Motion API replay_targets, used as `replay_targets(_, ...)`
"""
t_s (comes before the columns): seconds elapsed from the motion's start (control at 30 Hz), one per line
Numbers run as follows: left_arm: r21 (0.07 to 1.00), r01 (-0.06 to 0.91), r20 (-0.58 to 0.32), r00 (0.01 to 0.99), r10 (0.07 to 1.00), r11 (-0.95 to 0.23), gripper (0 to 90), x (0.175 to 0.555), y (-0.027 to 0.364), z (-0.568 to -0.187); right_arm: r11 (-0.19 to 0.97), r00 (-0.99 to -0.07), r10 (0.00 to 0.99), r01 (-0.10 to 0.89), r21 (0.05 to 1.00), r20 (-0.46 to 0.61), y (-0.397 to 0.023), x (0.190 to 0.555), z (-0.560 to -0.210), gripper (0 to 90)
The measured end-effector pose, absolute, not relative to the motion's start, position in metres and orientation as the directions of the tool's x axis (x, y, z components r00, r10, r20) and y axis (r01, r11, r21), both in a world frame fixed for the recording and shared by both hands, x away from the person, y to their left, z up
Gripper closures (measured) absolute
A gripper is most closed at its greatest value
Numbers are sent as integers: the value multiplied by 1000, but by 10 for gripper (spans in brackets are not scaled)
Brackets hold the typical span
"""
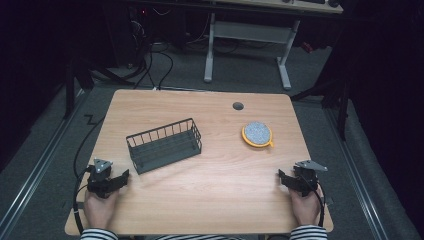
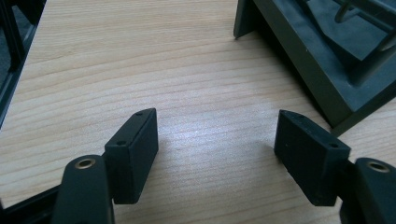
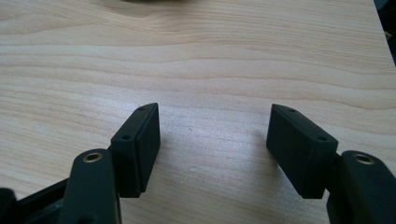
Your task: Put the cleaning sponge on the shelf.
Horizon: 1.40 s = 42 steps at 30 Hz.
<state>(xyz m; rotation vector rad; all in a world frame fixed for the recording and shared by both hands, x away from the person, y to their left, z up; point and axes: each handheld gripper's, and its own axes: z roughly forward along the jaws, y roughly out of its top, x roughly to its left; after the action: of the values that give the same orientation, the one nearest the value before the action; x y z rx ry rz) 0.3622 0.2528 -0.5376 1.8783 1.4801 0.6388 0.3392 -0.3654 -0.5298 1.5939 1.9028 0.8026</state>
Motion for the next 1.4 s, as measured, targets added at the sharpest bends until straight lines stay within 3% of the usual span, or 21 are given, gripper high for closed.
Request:
replay_targets(0.77, 749, 653, -49, 223, 974, -112, 336, 362, 255, -537, 129, -167, 986, 676, 726, -19, -364, 338, -530, 349)
replay_targets(1.23, 741, 671, -197, 236, 952, -12, 327, 357, 262, -523, 128, -167, 986, 675, 727, -18, -364, 338, -530, 350)
replay_targets(1.4, 760, 650, -214, 236, 948, 9, 332, 353, 266, -510, 128, -166, 986, 676, 726, -19, -364, 338, -530, 350)
